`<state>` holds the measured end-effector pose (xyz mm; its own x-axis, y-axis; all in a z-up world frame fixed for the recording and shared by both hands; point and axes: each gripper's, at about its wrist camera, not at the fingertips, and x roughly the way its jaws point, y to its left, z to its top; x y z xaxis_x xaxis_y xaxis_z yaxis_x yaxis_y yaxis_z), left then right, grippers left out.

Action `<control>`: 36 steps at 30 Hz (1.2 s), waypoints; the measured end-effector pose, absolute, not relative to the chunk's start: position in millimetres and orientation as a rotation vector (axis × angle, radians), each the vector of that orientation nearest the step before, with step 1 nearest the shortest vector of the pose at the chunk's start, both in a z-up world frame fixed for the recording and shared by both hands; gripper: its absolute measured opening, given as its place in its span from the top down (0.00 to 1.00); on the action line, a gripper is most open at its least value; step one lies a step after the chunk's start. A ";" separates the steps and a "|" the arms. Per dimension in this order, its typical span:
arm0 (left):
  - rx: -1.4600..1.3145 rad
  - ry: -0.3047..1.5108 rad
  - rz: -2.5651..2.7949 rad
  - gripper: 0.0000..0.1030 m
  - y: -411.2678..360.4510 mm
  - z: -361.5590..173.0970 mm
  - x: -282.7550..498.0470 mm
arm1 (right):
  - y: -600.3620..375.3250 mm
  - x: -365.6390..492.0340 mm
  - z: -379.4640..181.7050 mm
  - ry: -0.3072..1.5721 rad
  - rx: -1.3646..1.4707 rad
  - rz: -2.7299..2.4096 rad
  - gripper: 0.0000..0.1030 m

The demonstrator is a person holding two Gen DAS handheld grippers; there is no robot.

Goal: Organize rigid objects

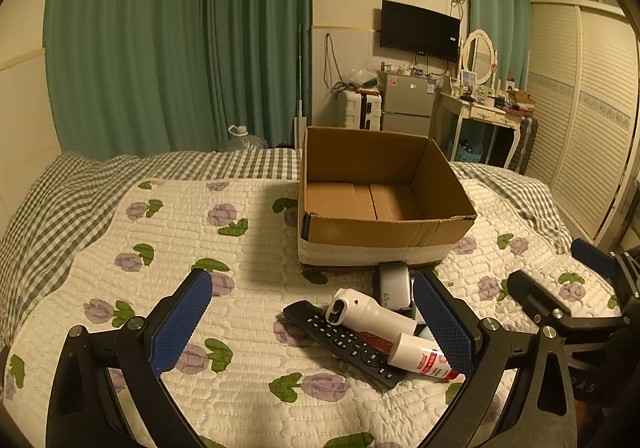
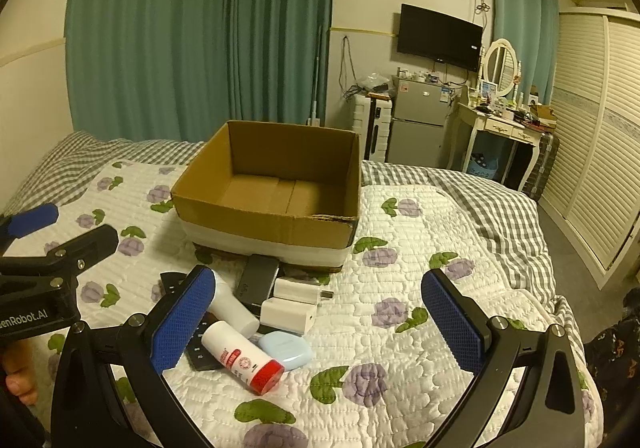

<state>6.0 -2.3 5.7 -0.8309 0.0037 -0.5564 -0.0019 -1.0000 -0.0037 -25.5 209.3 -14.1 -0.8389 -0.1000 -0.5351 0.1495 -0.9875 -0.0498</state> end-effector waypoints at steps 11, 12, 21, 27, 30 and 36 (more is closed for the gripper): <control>-0.966 0.026 3.030 0.00 -12.6 -8.5 -1.0 | 197.0 -37.9 -30.5 0.192 0.889 -2.839 0.00; -0.979 0.025 3.029 0.00 -14.9 -12.4 -2.8 | 194.1 -41.2 -35.9 0.206 0.905 -2.822 0.00; -1.273 0.035 2.945 0.03 -28.6 -76.2 -28.0 | 150.3 -62.0 -102.9 0.346 1.130 -2.529 0.12; -1.302 0.028 2.911 0.03 -24.8 -84.4 -27.0 | 145.8 -66.8 -127.2 0.344 1.244 -2.416 0.38; -1.315 0.020 2.876 0.04 -18.2 -86.3 -28.4 | 150.3 -63.3 -124.1 0.323 1.239 -2.411 0.46; -1.311 -0.006 2.818 0.04 1.1 -81.2 -36.1 | 178.2 -64.0 -96.7 0.235 1.196 -2.493 0.62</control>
